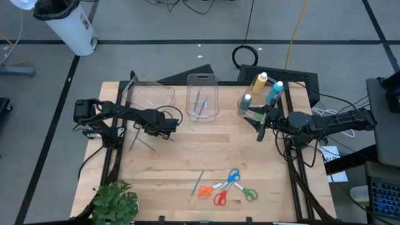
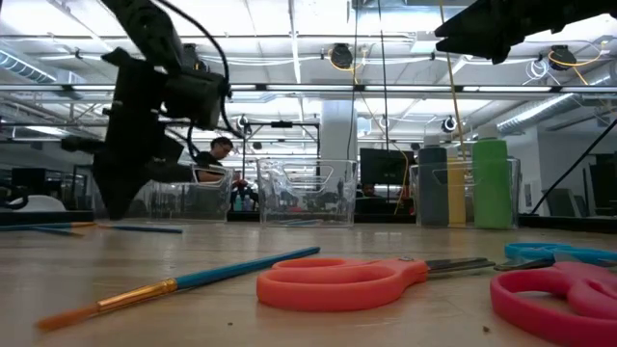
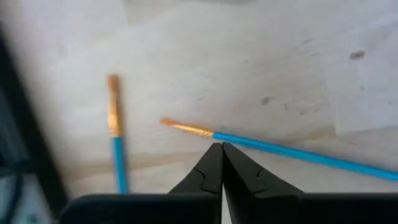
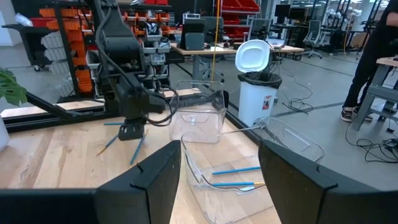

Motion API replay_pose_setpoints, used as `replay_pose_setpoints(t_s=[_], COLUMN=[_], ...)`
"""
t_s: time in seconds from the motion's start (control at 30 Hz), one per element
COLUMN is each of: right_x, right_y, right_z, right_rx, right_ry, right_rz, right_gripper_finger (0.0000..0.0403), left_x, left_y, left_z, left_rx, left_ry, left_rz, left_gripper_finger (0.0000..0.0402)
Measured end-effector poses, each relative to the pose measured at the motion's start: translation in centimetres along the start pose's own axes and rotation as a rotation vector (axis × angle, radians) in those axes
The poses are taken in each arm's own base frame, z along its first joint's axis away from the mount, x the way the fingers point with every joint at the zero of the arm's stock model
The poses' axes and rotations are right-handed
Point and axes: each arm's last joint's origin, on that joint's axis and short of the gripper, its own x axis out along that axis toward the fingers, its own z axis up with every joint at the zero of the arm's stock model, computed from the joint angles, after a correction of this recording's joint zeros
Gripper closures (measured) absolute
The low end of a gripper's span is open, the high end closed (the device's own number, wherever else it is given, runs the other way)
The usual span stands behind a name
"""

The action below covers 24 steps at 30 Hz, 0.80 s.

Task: Pick & Place Paint Supplies
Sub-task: Put the blue paint brush into the middle transparent bin

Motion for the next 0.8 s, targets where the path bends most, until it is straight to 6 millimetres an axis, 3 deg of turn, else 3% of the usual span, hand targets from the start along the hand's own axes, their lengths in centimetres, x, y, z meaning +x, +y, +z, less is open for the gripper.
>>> replay_pose_setpoints(t_s=[0.17,0.27,0.4,0.6,0.8], right_x=[0.0,0.0,0.0,0.0,0.0], right_y=[0.0,0.0,0.0,0.0,0.0], right_z=[-0.1,-0.1,-0.1,-0.1,-0.1], right_rx=[0.004,0.001,0.000,0.016,0.018], right_ry=[0.006,0.011,0.012,0.011,0.007], right_rz=[-0.001,0.000,-0.001,0.000,0.001], right_gripper_finger=[0.0193,0.0193,0.0193,0.0193,0.0193], left_x=[-2.4,-2.8,-1.5,2.4,2.8], left_y=[0.9,1.9,2.7,3.3,3.4], left_z=[-0.7,-1.5,-2.4,-3.0,-2.2], left_rx=[-0.016,-0.061,-0.091,-0.139,-0.158], left_ry=[-0.054,-0.078,-0.049,-0.004,-0.041], left_rz=[0.183,0.314,0.382,0.323,0.332], left_gripper_finger=[0.0392,0.0390,0.0398,0.0387,0.0397])
